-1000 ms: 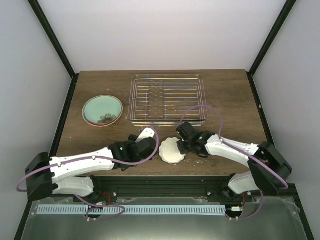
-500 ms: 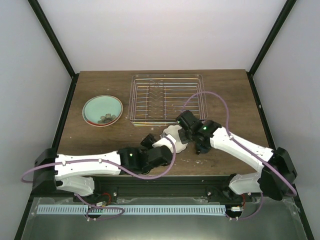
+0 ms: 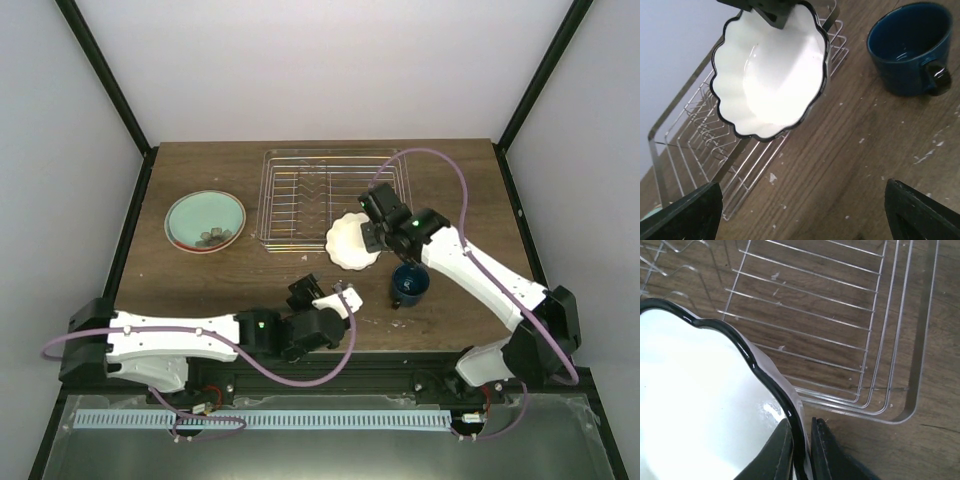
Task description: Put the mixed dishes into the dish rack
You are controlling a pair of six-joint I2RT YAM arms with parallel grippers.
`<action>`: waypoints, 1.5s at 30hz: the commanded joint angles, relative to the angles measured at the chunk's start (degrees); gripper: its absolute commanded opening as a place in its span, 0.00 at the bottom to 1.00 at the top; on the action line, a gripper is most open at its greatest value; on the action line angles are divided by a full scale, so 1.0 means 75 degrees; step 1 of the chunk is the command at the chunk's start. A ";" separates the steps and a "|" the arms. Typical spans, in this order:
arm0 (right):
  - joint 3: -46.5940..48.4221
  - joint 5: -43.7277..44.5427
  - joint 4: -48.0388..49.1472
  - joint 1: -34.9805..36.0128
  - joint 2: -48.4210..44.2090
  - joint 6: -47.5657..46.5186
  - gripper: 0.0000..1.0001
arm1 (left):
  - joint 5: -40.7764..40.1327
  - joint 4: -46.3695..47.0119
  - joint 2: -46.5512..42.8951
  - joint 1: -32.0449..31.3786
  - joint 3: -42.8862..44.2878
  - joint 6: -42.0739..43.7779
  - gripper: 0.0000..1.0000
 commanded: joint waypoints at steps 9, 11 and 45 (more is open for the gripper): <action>0.1591 -0.0667 -0.0095 -0.0308 0.0482 -0.0335 0.01 | -0.2432 0.3269 0.1201 -0.0116 -0.0505 0.3280 0.93; 0.1668 -0.0785 -0.0140 -0.0321 0.0512 -0.0315 0.01 | -0.2753 0.4193 0.1363 -0.0119 -0.0719 0.4025 0.93; 0.1313 -0.1603 -0.0281 -0.0323 0.0046 -0.0225 0.01 | -0.3590 1.5322 0.5178 0.0287 -0.1280 1.1626 1.00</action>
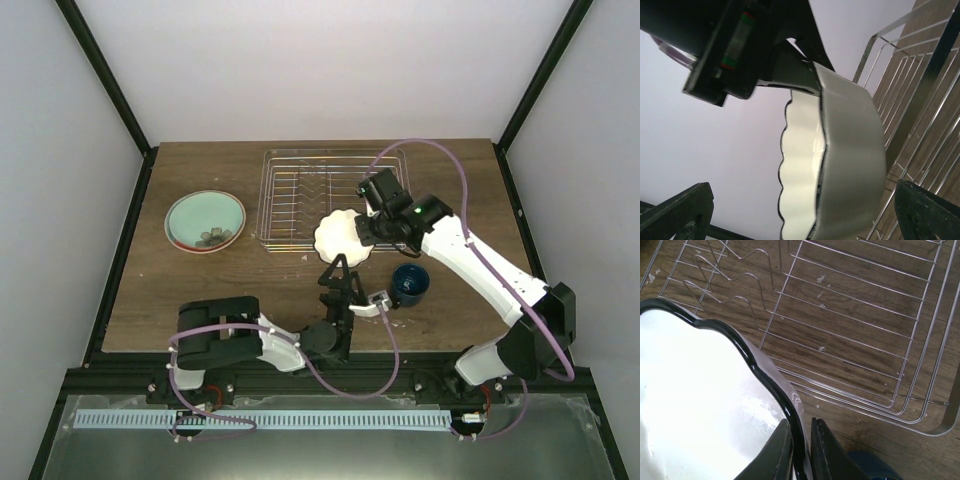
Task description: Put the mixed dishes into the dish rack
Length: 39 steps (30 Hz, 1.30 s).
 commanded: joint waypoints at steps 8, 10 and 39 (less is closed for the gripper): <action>0.0179 -0.0366 0.0241 -0.0028 -0.0558 0.0120 0.01 | -0.0030 0.0821 0.0553 0.0134 0.0153 -0.0051 0.95; 0.0171 -0.0365 0.0212 -0.0028 -0.0600 0.0129 0.01 | -0.0032 0.0821 0.0568 0.0151 0.0142 -0.0090 0.88; 0.0039 -0.0573 -0.0563 -0.0028 -0.0529 0.0138 0.01 | 0.0037 0.0809 0.0907 0.0292 0.0305 -0.0086 0.82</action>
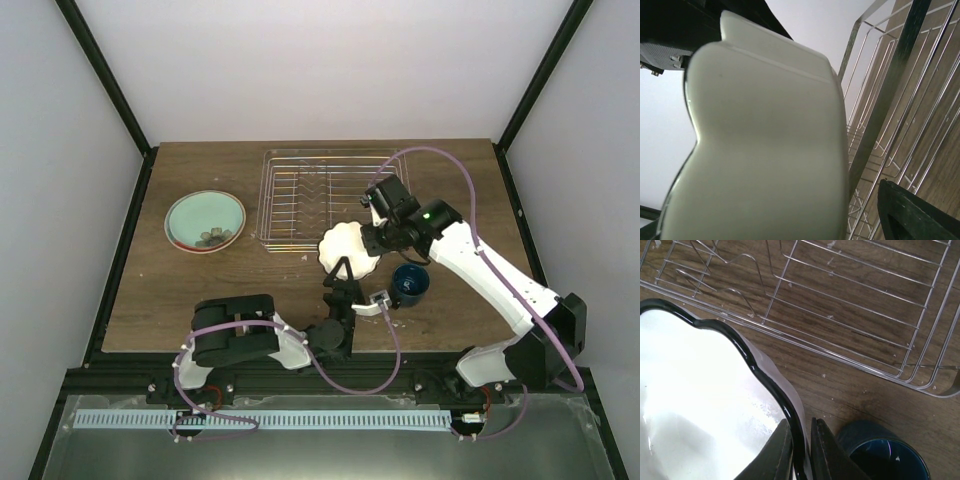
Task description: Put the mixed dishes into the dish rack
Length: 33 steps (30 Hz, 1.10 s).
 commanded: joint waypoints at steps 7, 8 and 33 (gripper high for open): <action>0.0338 -0.0014 0.0068 -0.0023 0.0095 0.0150 0.01 | 0.0039 0.0797 0.0095 0.0020 0.0067 -0.0057 0.82; 0.0333 0.0002 0.0068 -0.0023 0.0099 0.0155 0.01 | 0.0031 0.0797 0.0095 0.0008 0.0063 -0.0056 0.81; 0.0577 0.0145 0.0537 -0.0727 0.0415 0.0041 0.01 | -0.0090 0.0797 0.0340 -0.0248 0.0175 -0.0157 0.77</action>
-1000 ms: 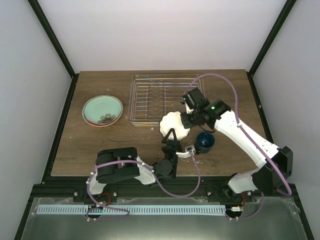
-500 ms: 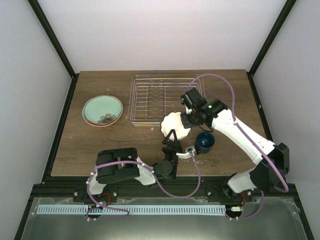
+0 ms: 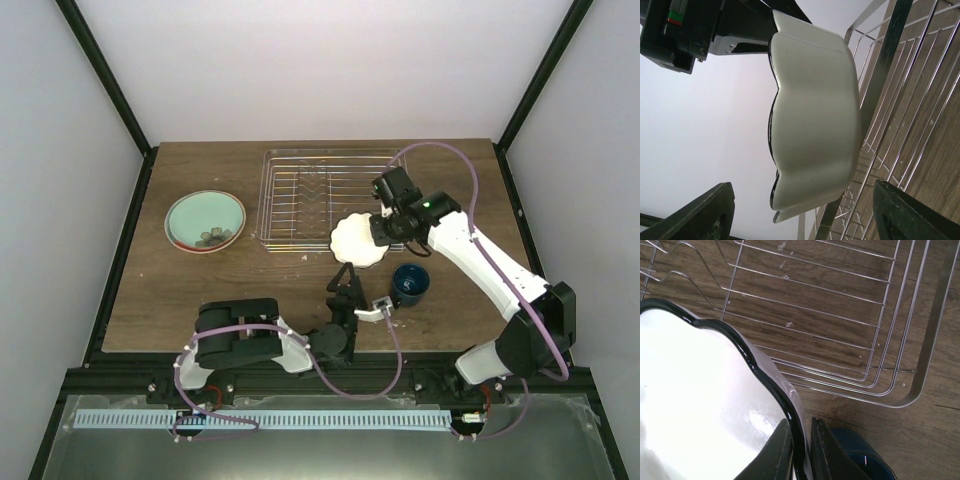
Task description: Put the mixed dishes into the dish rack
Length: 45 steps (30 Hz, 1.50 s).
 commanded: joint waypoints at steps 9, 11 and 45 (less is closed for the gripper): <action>0.0489 -0.0622 0.0493 -0.0058 -0.0053 -0.0116 0.01 | -0.0008 0.0795 0.0300 -0.0040 0.0252 -0.0151 0.77; 0.0501 -0.0651 0.0465 -0.0058 -0.0053 -0.0135 0.01 | 0.0011 0.0798 0.0340 -0.0041 0.0290 -0.0153 0.77; 0.0169 -0.0754 0.0481 -0.0058 -0.0270 -0.0173 0.01 | 0.0041 0.0795 0.0286 0.0053 0.0248 -0.0117 0.27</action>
